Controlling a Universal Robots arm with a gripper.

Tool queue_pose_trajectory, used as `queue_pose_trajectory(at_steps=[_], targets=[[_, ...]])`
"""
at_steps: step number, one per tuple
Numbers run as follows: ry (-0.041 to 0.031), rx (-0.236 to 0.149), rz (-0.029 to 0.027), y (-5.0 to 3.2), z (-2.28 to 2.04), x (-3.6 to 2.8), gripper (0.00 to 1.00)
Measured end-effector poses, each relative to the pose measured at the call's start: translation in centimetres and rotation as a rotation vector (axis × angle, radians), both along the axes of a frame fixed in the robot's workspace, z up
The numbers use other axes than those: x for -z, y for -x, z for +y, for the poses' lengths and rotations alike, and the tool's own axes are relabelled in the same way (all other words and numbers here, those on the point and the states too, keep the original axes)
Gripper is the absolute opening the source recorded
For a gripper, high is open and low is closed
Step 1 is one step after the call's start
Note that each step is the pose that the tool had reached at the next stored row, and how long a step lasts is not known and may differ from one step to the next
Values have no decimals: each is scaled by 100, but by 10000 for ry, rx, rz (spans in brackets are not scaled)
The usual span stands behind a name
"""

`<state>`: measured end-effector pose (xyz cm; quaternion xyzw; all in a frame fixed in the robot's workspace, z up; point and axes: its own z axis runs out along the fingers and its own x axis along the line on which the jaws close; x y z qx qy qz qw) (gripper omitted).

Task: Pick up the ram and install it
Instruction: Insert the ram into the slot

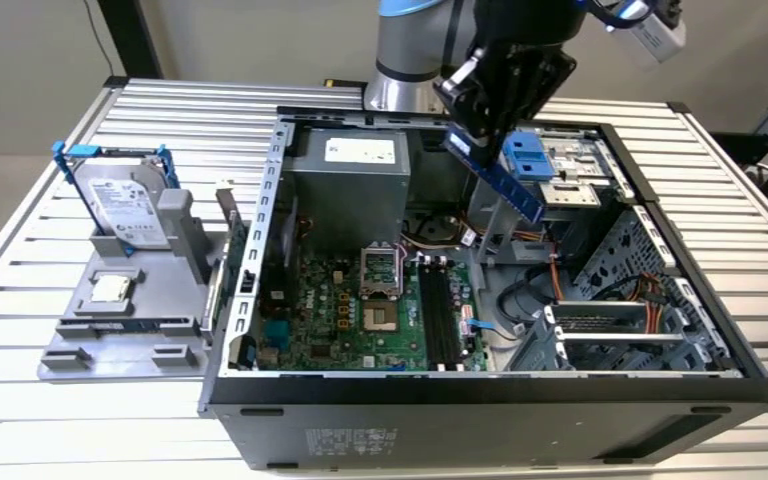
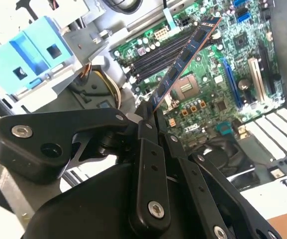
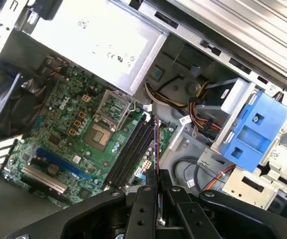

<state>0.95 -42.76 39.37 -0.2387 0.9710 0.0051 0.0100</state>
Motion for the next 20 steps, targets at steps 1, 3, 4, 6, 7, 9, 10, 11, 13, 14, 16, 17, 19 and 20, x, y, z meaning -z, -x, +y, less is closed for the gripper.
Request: queue_pose_trajectory(at_steps=[1,3,4,6,7,9,10,11,13,14,16,17,19,20], targets=[[0,149,1,0,0,0,0],[0,453,0,0,0,0,0],[0,611,0,0,0,0,0],[0,910,0,0,0,0,0],[0,1065,0,0,0,0,0],[0,1382,0,0,0,0,0],[0,1534,0,0,0,0,0],[0,1688,0,0,0,0,0],[1,1999,0,0,0,0,0],[0,2156,0,0,0,0,0],[1,2467,1,0,0,0,0],[0,2621,0,0,0,0,0],[0,2922,0,0,0,0,0],[0,3072,0,0,0,0,0]])
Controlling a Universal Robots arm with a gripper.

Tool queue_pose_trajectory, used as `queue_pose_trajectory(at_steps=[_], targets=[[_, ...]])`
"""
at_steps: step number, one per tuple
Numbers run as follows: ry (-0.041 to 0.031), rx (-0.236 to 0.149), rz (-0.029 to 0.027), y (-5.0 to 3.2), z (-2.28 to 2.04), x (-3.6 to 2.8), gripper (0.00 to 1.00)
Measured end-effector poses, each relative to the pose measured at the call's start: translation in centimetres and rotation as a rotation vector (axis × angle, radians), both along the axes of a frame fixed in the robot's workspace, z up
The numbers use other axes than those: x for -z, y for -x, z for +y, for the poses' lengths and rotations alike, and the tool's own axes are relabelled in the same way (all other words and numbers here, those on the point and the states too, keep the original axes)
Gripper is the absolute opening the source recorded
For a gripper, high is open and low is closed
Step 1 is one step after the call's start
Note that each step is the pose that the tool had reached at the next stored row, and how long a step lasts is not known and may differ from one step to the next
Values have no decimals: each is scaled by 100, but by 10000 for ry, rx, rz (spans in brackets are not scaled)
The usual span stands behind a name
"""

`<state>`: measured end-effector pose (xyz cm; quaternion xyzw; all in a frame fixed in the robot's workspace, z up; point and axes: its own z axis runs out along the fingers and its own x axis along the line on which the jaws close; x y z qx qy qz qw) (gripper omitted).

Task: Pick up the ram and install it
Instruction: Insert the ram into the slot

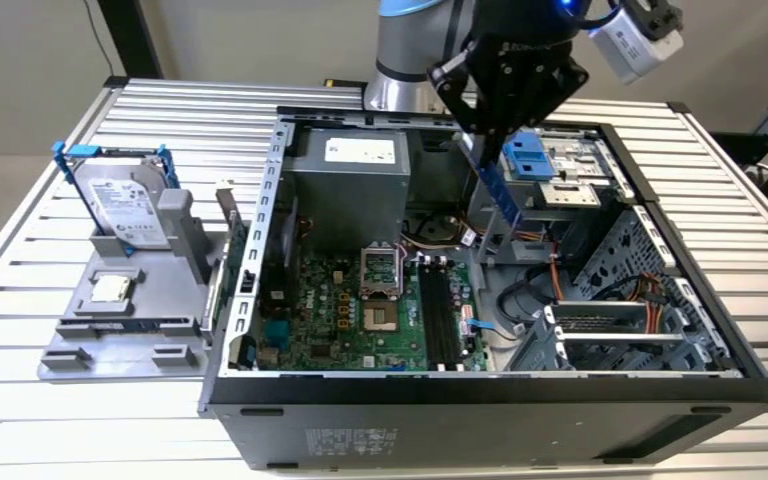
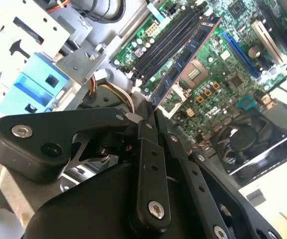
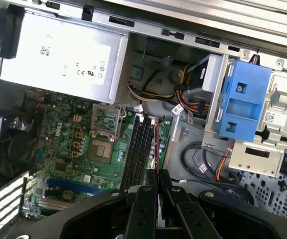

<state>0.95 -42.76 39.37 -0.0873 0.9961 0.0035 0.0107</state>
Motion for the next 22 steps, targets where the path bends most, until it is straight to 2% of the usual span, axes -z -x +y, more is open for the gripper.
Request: queue_pose_trajectory(at_steps=[14,22], targets=[[0,2100,0,0,0,0,0],[0,2173,0,-4,0,9,0]])
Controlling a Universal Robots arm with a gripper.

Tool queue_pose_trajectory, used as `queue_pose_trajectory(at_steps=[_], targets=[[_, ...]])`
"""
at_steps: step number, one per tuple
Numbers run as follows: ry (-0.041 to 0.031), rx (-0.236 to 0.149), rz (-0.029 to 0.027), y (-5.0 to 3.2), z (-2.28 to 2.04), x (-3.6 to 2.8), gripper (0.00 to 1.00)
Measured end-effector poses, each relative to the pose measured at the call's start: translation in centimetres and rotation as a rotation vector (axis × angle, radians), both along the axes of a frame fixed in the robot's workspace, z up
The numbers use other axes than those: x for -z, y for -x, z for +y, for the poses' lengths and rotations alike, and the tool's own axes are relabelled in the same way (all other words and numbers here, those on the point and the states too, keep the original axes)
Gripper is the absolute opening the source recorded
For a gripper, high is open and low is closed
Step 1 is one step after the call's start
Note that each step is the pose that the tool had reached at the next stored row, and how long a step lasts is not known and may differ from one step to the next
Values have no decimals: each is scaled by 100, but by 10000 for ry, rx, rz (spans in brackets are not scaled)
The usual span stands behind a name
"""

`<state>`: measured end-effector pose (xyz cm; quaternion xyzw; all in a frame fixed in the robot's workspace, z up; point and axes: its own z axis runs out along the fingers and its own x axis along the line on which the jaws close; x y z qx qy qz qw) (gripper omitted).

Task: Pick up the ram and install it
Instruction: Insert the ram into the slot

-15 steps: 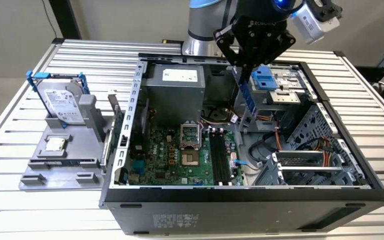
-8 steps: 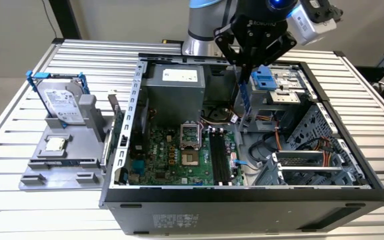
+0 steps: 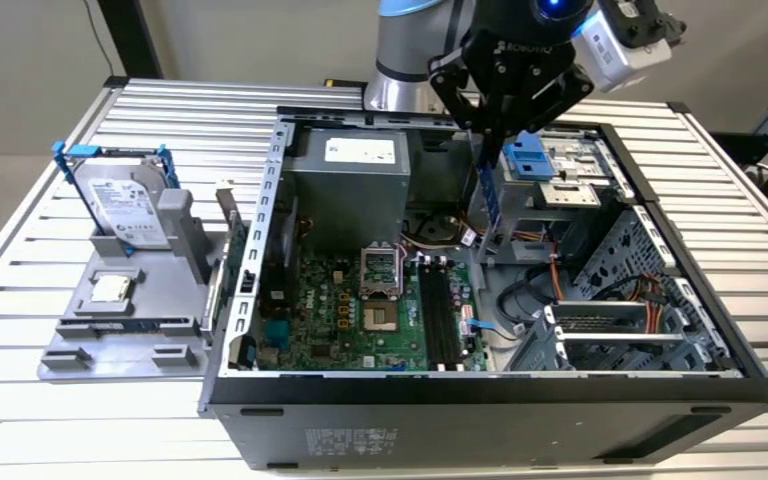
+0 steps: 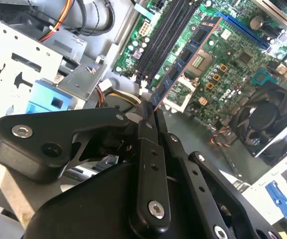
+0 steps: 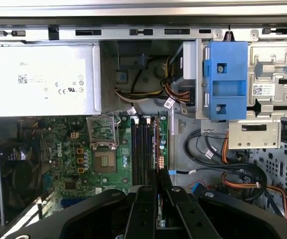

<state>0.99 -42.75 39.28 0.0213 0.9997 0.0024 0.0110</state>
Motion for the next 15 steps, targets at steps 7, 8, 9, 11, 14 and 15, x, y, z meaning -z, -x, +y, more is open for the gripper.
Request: queue_pose_trajectory(at_steps=[7,8,9,11,14,15], targets=[[0,0,0,0,0,31,0],[0,0,0,0,0,36,0],[0,0,0,0,0,42,0],[0,0,0,0,0,53,0],[0,0,0,0,0,71,0],[1,-1,-1,0,0,75,0]])
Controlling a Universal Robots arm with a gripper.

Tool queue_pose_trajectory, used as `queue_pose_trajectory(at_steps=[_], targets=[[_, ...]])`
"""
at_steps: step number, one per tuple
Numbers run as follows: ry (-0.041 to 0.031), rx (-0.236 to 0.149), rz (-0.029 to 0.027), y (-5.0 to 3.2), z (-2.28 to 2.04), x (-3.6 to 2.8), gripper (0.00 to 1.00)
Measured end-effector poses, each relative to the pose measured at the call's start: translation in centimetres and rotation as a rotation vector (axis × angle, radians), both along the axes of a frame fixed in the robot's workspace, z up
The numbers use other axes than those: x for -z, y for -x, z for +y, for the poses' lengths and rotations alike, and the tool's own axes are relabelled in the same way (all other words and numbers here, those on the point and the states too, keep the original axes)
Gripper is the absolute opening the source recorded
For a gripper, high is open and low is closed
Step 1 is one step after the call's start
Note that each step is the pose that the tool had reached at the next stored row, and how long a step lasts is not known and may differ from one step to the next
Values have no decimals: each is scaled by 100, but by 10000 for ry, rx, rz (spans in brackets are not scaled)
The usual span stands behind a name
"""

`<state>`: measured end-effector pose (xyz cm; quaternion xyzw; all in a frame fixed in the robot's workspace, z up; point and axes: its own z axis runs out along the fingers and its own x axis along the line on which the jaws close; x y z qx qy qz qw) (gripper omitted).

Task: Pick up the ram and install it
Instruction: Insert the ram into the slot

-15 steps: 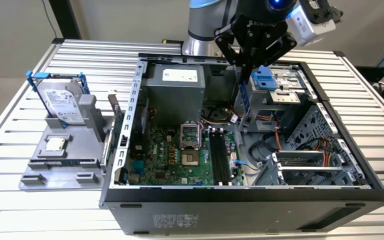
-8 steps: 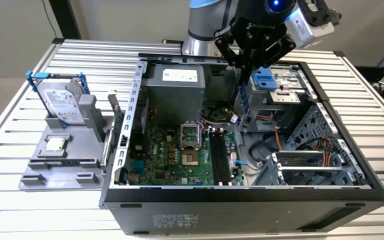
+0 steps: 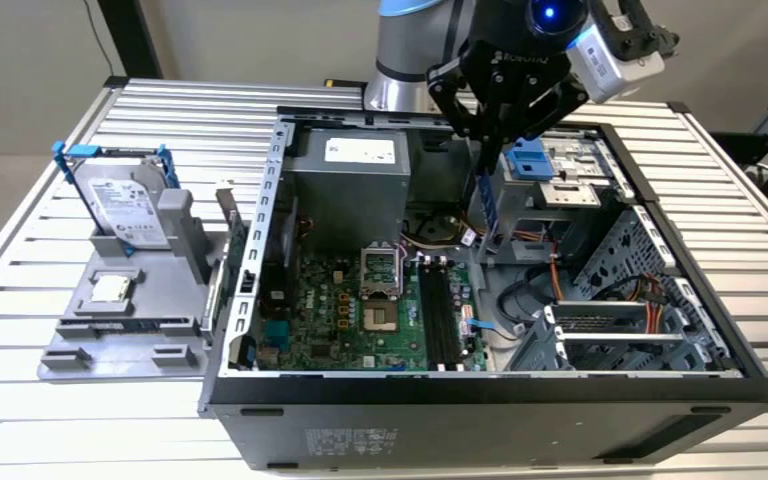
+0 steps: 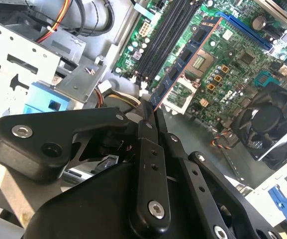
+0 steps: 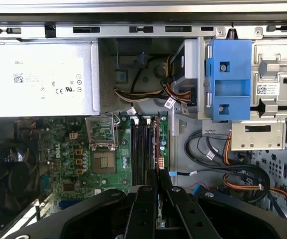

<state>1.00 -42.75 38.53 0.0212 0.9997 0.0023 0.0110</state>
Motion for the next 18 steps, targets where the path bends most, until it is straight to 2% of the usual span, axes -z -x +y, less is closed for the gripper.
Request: queue_pose_trajectory(at_steps=[7,9,11,12,18], targets=[[0,1,6,-1,0,5,0],[-4,1,53,-6,0,13,0],[-3,1,136,-13,0,27,0],[-1,1,153,-16,0,36,0],[0,1,170,-24,0,87,0]])
